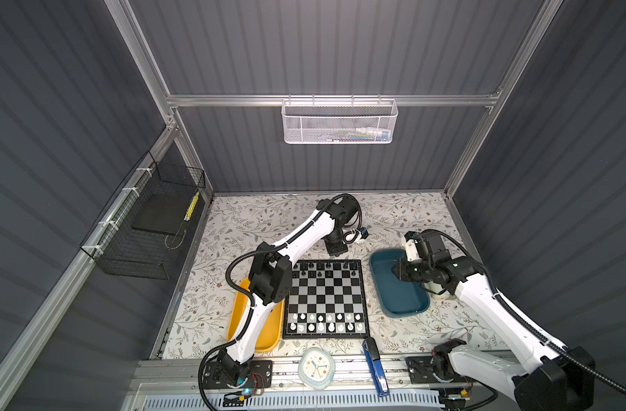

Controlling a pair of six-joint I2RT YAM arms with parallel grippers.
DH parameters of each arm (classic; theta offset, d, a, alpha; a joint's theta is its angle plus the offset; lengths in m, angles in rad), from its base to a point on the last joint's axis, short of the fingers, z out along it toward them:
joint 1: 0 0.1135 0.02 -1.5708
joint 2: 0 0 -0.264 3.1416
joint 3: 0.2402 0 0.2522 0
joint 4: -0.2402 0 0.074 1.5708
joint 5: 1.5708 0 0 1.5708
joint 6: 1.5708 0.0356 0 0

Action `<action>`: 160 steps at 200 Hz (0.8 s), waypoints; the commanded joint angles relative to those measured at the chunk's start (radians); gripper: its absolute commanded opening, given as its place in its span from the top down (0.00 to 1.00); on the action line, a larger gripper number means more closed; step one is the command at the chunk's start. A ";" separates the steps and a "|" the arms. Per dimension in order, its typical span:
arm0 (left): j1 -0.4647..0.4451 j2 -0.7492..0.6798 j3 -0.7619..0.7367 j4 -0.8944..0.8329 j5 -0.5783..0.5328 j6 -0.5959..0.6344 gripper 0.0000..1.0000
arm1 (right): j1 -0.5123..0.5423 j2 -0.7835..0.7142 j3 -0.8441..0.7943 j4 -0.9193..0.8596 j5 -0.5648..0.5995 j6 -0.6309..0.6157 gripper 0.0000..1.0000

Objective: Set up the chess pieces on the board
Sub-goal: 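Lower the black pawn onto the board's farthest rows and open the left gripper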

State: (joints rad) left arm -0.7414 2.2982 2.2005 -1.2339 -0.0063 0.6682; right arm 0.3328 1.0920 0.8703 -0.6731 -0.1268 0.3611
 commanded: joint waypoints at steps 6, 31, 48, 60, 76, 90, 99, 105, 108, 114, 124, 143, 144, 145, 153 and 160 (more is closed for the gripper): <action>-0.013 0.030 0.016 -0.017 0.025 -0.013 0.88 | -0.003 -0.017 -0.012 -0.012 0.015 -0.011 0.71; -0.016 0.036 0.004 -0.016 0.022 -0.013 0.88 | -0.003 -0.015 -0.014 -0.010 0.013 -0.008 0.71; -0.019 0.037 -0.010 -0.011 0.022 -0.014 0.88 | -0.004 -0.015 -0.016 -0.011 0.016 -0.010 0.71; -0.021 0.039 -0.019 -0.007 0.019 -0.013 0.88 | -0.004 -0.014 -0.016 -0.011 0.016 -0.012 0.71; -0.024 0.044 -0.024 -0.009 0.020 -0.009 0.88 | -0.004 -0.012 -0.014 -0.011 0.017 -0.012 0.71; -0.025 0.047 -0.032 -0.010 0.020 -0.005 0.88 | -0.004 -0.011 -0.014 -0.011 0.016 -0.012 0.71; -0.027 0.049 -0.035 -0.008 0.019 -0.003 0.88 | -0.005 -0.011 -0.014 -0.011 0.016 -0.011 0.71; -0.027 0.050 -0.036 -0.007 0.017 -0.003 0.88 | -0.005 -0.011 -0.014 -0.009 0.016 -0.011 0.71; -0.027 0.051 -0.039 -0.008 0.016 -0.002 0.88 | -0.004 -0.011 -0.016 -0.009 0.017 -0.011 0.71; -0.028 0.053 -0.039 -0.008 0.016 -0.003 0.88 | -0.005 -0.011 -0.016 -0.009 0.017 -0.014 0.71; -0.028 0.055 -0.039 -0.009 0.018 -0.002 0.88 | -0.005 -0.011 -0.016 -0.011 0.016 -0.013 0.71; -0.032 0.056 -0.040 -0.010 0.016 -0.002 0.88 | -0.005 -0.012 -0.017 -0.012 0.018 -0.013 0.71; -0.032 0.056 -0.040 -0.010 0.017 -0.002 0.88 | -0.005 -0.012 -0.017 -0.013 0.018 -0.013 0.71; -0.032 0.057 -0.040 -0.010 0.016 -0.002 0.88 | -0.005 -0.012 -0.017 -0.013 0.018 -0.013 0.71; -0.033 0.059 -0.041 -0.010 0.015 0.001 0.88 | -0.005 -0.013 -0.019 -0.012 0.018 -0.013 0.71; -0.034 0.061 -0.041 -0.013 0.011 0.003 0.88 | -0.005 -0.012 -0.019 -0.011 0.018 -0.014 0.71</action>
State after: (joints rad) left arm -0.7673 2.3348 2.1647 -1.2297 -0.0006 0.6685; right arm 0.3325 1.0912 0.8696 -0.6735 -0.1238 0.3576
